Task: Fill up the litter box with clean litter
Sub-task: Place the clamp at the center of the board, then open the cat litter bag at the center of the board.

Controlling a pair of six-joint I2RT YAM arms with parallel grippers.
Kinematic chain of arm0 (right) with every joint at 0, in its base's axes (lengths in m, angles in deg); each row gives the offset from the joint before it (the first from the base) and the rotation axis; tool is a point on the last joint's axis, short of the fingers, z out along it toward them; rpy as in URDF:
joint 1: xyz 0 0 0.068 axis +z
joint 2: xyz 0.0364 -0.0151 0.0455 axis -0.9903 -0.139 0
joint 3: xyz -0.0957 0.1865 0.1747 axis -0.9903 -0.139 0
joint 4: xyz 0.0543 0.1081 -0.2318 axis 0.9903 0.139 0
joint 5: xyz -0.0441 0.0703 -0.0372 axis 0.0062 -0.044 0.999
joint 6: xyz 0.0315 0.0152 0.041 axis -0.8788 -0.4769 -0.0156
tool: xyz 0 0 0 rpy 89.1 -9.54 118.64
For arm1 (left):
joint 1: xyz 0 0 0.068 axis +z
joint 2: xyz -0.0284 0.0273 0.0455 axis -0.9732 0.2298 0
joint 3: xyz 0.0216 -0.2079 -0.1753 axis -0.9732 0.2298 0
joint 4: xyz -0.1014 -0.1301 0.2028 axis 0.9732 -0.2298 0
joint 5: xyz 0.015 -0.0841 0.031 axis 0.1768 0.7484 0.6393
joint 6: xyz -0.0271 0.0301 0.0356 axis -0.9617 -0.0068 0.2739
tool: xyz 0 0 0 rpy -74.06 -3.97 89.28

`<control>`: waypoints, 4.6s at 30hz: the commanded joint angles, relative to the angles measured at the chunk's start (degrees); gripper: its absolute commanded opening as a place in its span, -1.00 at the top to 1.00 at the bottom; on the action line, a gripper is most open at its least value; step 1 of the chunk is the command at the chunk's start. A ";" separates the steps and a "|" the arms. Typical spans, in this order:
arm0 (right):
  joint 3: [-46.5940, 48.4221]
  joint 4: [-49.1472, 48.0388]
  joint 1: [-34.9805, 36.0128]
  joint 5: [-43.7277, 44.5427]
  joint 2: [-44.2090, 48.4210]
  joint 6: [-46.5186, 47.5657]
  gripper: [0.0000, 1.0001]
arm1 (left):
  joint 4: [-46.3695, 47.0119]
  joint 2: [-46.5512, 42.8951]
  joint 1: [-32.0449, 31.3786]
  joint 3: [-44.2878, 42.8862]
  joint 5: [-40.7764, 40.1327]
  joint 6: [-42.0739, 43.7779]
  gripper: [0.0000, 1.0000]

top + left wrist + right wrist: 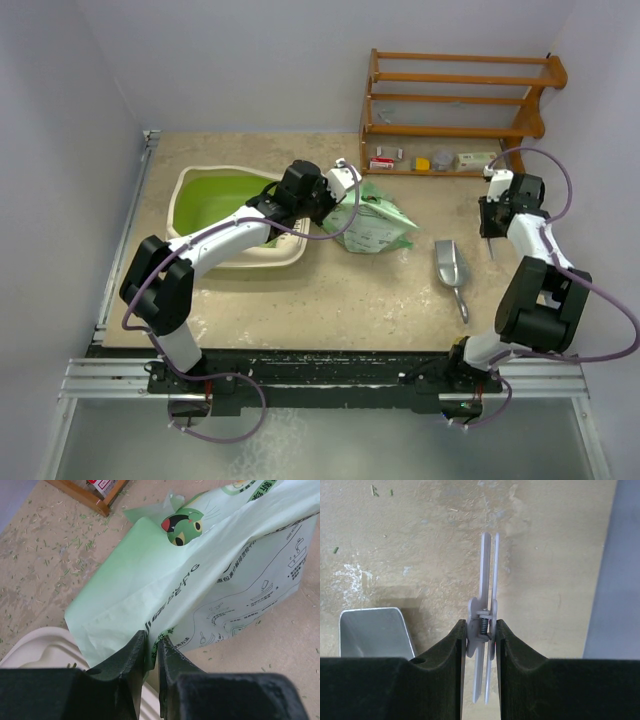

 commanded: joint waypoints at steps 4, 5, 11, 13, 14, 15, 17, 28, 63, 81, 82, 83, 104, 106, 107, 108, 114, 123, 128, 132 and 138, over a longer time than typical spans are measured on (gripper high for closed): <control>1.01 -2.81 -0.80 -2.21 -3.89 -0.84 1.00 | 4.05 -1.87 -0.10 -2.54 0.92 -2.49 0.74; 0.92 -3.12 -0.86 -2.03 -4.06 -0.92 1.00 | 4.12 -2.04 -0.09 -2.41 0.87 -2.49 0.74; 1.38 -4.18 -1.90 -1.80 -4.66 -1.88 1.00 | 4.39 -2.61 -0.15 -2.01 0.75 -2.49 0.74; 1.94 -3.71 -2.24 -1.90 -5.27 -2.07 1.00 | 4.30 -2.77 -0.13 -1.75 0.49 -2.16 0.74; 2.28 -3.49 -2.47 -1.90 -5.65 -2.13 1.00 | 4.06 -2.76 -0.15 -1.74 0.48 -1.98 0.74; 2.51 -3.39 -2.66 -1.98 -6.08 -2.17 1.00 | 3.92 -2.82 -0.12 -1.69 0.33 -1.83 0.74; 3.08 -3.17 -3.42 -2.58 -7.08 -2.28 1.00 | 3.83 -2.85 -0.15 -1.53 0.20 -1.63 0.74; 4.87 -1.47 -6.20 -6.31 -12.07 -2.14 0.57 | 1.70 0.85 -0.09 -3.55 2.11 -1.74 0.73; 4.52 0.41 -6.16 -6.30 -10.65 -1.30 0.14 | -0.13 0.27 -0.63 -4.65 3.46 -1.30 0.61; 9.21 22.17 -6.09 -42.18 4.85 7.14 -0.06 | -1.14 -12.32 -0.27 -2.67 -2.87 1.08 0.13; 11.31 25.28 -5.99 -46.92 3.23 8.20 -0.09 | -0.94 -13.21 -0.18 -2.15 -3.24 1.03 0.08; 13.42 27.30 -5.98 -49.59 1.35 8.43 -0.10 | -0.68 -13.94 -0.04 -1.80 -3.45 1.03 0.05; 31.71 72.64 3.04 -60.12 -14.95 47.22 -0.07 | 9.04 -4.98 12.64 0.37 6.63 -8.01 -0.19; 30.48 72.21 3.03 -59.59 -13.61 46.86 -0.06 | 10.86 -4.77 14.59 0.33 11.84 -10.34 -0.19; 29.83 72.21 2.99 -59.59 -12.92 46.86 -0.06 | 12.04 -4.51 15.40 0.37 15.17 -12.42 -0.19; 29.15 72.21 3.00 -59.59 -12.28 46.86 -0.06 | 13.22 -4.23 16.13 0.40 18.47 -13.54 -0.19; 25.59 65.14 3.03 -56.10 -8.79 41.52 -0.02 | 19.03 4.58 18.21 -4.61 46.56 -25.88 -0.19; 22.41 60.55 3.05 -55.10 -4.29 38.23 0.01 | 6.98 13.45 18.21 -13.13 51.18 -23.21 -0.17; 21.51 58.96 3.05 -55.14 -3.05 37.12 0.01 | 7.30 13.31 18.18 -13.35 50.35 -23.62 -0.15; 21.17 59.13 3.01 -55.64 -3.28 36.78 0.03 | 15.04 13.21 18.13 -12.35 52.62 -29.30 -0.03; 21.11 59.07 3.00 -54.84 -2.57 35.79 0.73 | 22.08 12.49 17.84 -12.03 57.14 -34.92 0.93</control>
